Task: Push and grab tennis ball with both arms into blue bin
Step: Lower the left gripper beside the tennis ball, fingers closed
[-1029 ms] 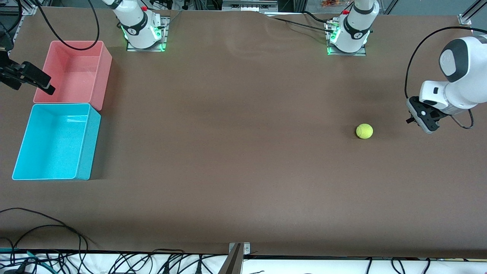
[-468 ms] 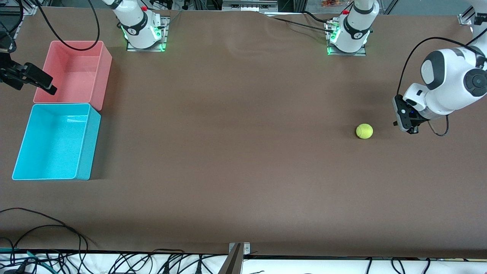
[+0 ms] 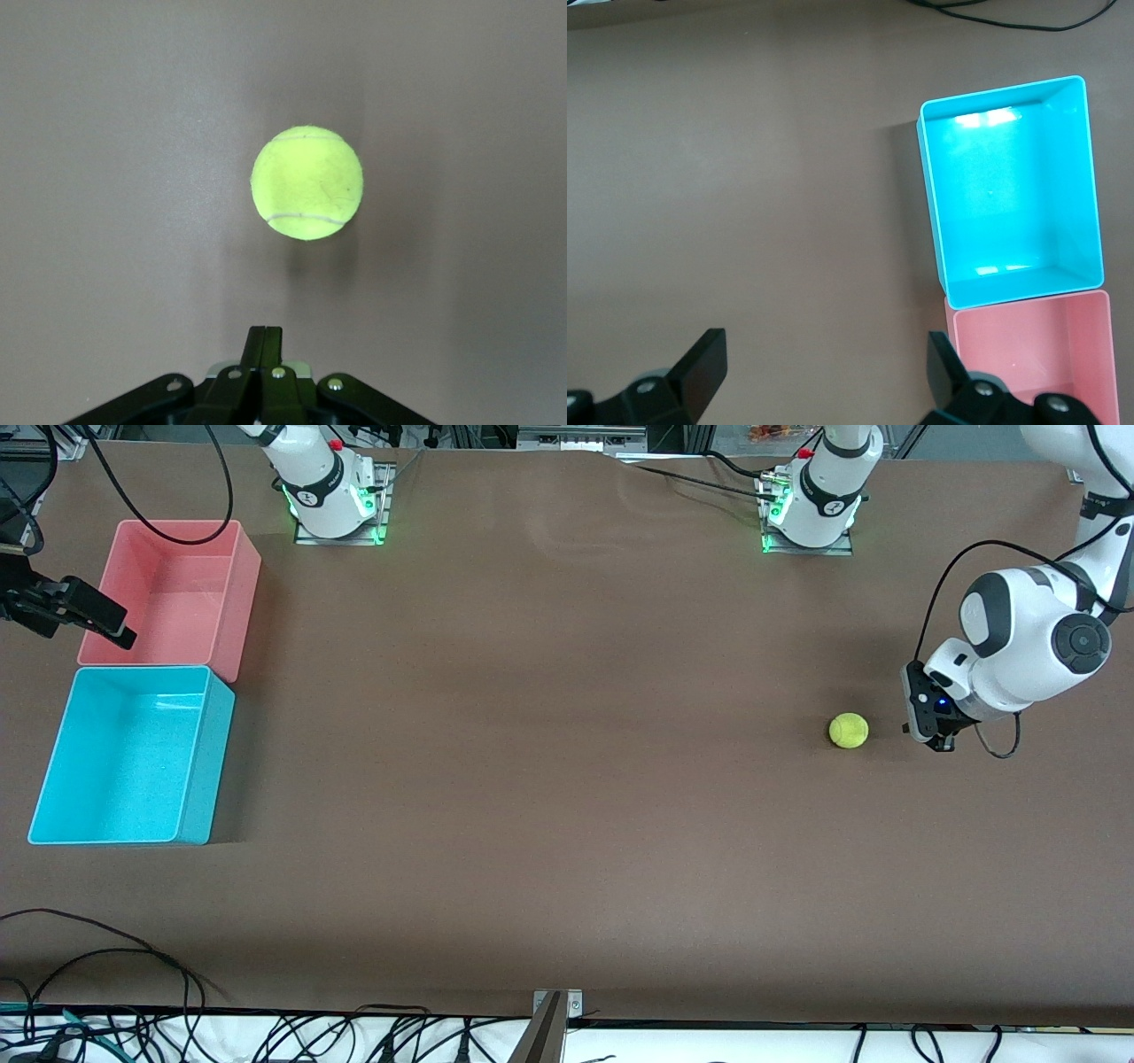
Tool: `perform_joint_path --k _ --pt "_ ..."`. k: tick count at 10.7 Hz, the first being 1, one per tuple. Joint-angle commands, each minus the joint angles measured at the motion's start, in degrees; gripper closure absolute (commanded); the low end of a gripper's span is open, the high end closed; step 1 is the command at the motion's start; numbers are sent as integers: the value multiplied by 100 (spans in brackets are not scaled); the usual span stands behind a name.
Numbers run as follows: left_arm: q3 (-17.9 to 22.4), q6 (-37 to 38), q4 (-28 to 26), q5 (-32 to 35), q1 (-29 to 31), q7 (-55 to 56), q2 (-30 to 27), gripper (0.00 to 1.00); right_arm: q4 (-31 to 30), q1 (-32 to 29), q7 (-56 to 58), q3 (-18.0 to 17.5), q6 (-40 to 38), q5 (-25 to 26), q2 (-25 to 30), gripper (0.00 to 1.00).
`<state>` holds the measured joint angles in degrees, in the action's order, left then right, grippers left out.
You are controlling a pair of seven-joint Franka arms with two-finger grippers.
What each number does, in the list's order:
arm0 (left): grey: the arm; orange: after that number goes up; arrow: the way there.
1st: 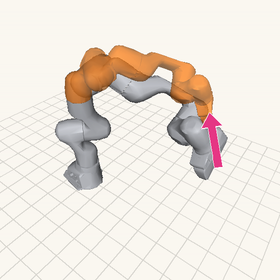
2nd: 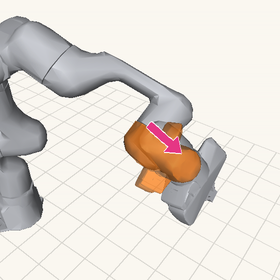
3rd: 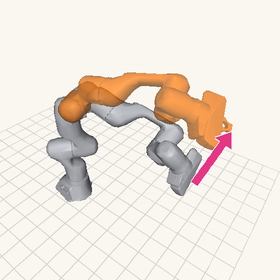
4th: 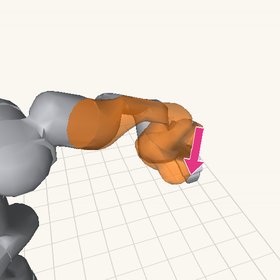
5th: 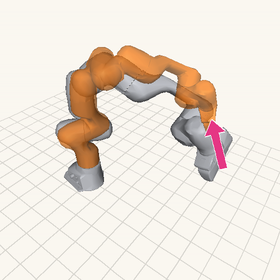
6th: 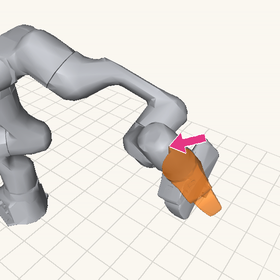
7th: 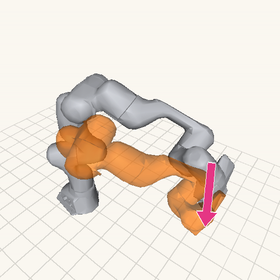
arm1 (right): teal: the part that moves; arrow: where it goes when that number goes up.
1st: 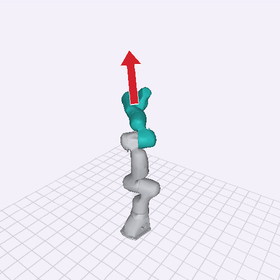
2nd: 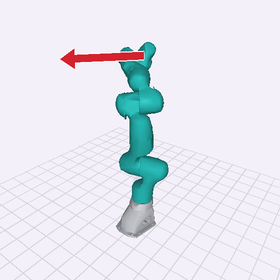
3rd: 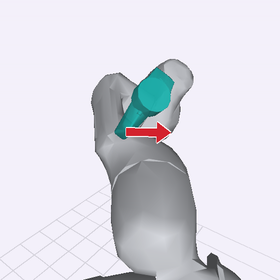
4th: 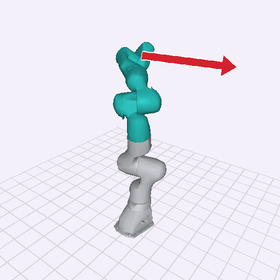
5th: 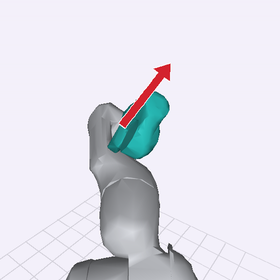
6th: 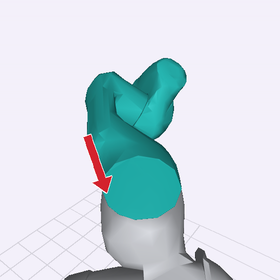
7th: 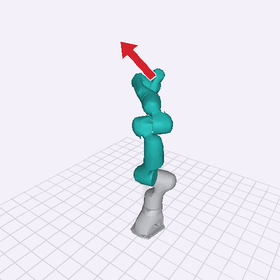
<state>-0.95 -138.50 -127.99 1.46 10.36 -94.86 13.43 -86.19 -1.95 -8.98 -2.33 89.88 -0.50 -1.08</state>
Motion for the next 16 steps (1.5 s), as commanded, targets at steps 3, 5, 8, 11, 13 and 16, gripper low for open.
perform_joint_path --k 3,5,8,11,13,16 --pt "-19 -521 81 -173 19 -278 538 100 50 19 36 -22 -76 59 -7 0" --pt "-28 -547 81 -164 19 -279 687 100 50 36 36 -22 -76 59 -33 0" --pt "-80 -635 81 -173 -42 -278 758 100 50 63 36 -22 -76 59 -50 0" --pt "-116 -687 81 -181 -51 -270 819 100 50 63 36 -22 -76 59 -51 0" --pt "-116 -784 81 -173 -51 -278 872 100 50 63 36 -22 -76 59 -51 0" --pt "-116 -915 81 -164 -51 -278 951 100 50 63 36 -22 -76 59 -51 0"
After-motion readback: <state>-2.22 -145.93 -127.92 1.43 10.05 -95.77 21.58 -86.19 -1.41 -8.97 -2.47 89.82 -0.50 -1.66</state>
